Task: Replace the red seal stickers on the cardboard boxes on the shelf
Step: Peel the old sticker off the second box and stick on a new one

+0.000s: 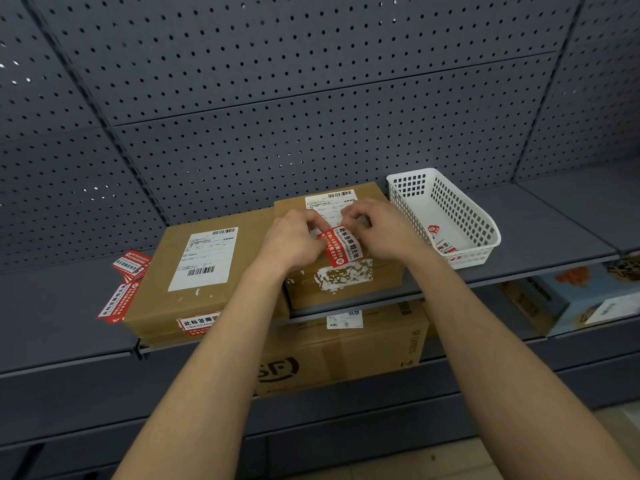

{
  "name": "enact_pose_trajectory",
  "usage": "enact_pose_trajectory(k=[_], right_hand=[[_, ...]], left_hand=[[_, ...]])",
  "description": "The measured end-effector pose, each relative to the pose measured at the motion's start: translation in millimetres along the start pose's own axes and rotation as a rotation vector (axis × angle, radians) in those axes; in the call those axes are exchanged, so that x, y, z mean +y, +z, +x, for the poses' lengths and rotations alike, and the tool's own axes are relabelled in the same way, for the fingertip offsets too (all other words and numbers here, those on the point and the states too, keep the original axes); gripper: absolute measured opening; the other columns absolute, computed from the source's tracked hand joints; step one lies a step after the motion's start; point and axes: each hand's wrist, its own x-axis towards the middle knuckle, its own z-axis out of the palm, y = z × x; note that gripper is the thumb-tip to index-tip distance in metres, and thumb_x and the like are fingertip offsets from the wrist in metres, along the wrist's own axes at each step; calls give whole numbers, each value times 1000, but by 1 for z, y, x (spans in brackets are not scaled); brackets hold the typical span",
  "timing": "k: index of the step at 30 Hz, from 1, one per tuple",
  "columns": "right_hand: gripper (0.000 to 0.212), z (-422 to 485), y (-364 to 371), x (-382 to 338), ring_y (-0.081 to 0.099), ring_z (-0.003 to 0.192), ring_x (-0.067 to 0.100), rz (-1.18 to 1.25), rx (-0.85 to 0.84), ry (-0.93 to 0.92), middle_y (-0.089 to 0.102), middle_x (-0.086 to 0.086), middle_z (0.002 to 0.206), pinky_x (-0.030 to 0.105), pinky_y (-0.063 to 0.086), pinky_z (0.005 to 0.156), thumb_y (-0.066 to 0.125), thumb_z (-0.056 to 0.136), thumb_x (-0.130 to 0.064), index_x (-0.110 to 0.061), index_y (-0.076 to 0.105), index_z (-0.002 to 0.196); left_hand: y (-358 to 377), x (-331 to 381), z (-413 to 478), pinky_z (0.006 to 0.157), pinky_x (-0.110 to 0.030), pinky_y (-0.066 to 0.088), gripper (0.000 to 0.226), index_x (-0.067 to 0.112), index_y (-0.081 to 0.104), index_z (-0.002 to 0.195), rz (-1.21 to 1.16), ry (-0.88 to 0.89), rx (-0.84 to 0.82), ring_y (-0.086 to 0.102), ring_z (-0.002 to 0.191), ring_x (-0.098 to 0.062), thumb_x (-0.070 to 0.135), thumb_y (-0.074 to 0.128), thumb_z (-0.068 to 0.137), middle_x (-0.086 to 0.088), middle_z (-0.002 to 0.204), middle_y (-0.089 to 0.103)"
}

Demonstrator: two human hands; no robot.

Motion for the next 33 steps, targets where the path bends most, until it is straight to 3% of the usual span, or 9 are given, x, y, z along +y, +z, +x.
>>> enact_pose_trajectory(k=[4, 9, 16, 18, 23, 26, 28, 30, 33], right_hand=[[25, -1, -3, -1, 60, 124, 19, 16, -10, 6, 69, -8, 138, 43, 49, 107, 62, 107, -39, -23, 76, 119], [23, -3, -5, -1, 58, 130, 20, 47, -50, -3, 69, -10, 139, 44, 47, 110, 62, 107, -38, -23, 77, 115], [19, -7, -6, -4, 64, 123, 18, 143, -47, 22, 67, -11, 143, 46, 59, 99, 63, 105, -42, -30, 74, 114], [17, -9, -8, -5, 69, 115, 13, 255, -27, 42, 69, -11, 140, 35, 62, 88, 64, 105, -41, -32, 72, 116], [41, -26, -27, -10, 54, 136, 12, 235, 93, 48, 62, -11, 148, 29, 43, 104, 67, 105, -38, -30, 59, 144], [36, -36, -23, -11, 48, 143, 19, 72, 58, 65, 59, -5, 152, 37, 37, 116, 70, 102, -41, -27, 67, 134], [28, -39, -14, -10, 44, 149, 19, 57, 24, 35, 61, -4, 150, 41, 22, 127, 73, 100, -39, -25, 72, 124], [19, -38, -6, -6, 47, 148, 14, 67, 39, 3, 66, -5, 144, 43, 6, 134, 76, 97, -37, -27, 73, 113], [12, -37, -4, -5, 50, 140, 8, 137, 58, 33, 68, -11, 140, 43, 4, 134, 77, 97, -35, -32, 71, 107]], left_hand=[[0, 1, -1, 87, -27, 49, 23, 30, 72, 122, -20, -4, -6, 57, 104, -12, 30, 77, 99, 6, 123, 66], [0, 2, -2, 88, -27, 50, 20, 32, 74, 121, -11, -4, -6, 56, 105, -13, 30, 75, 101, 1, 135, 68], [2, 1, -4, 88, -28, 49, 13, 31, 76, 111, -61, -27, 9, 56, 109, -11, 33, 79, 98, 6, 130, 68], [2, 0, -3, 90, -28, 49, 11, 31, 76, 108, -67, -30, 12, 56, 109, -11, 32, 79, 97, 8, 128, 69], [2, -1, -2, 88, -27, 54, 9, 29, 75, 105, -92, -40, 9, 60, 108, -13, 27, 80, 98, 9, 119, 66], [3, -1, -2, 74, -21, 48, 7, 31, 73, 103, -73, -35, 21, 61, 104, -14, 28, 78, 98, 10, 112, 65], [7, -1, -3, 66, -19, 44, 6, 31, 71, 105, -46, -18, 24, 62, 102, -15, 29, 75, 101, 9, 113, 65], [10, -2, -4, 72, -24, 47, 4, 30, 68, 108, -8, 13, 29, 62, 105, -17, 29, 69, 104, 6, 121, 64], [10, -1, -6, 70, -27, 50, 13, 26, 67, 111, -16, 34, 35, 67, 102, -18, 34, 57, 110, 2, 118, 69]])
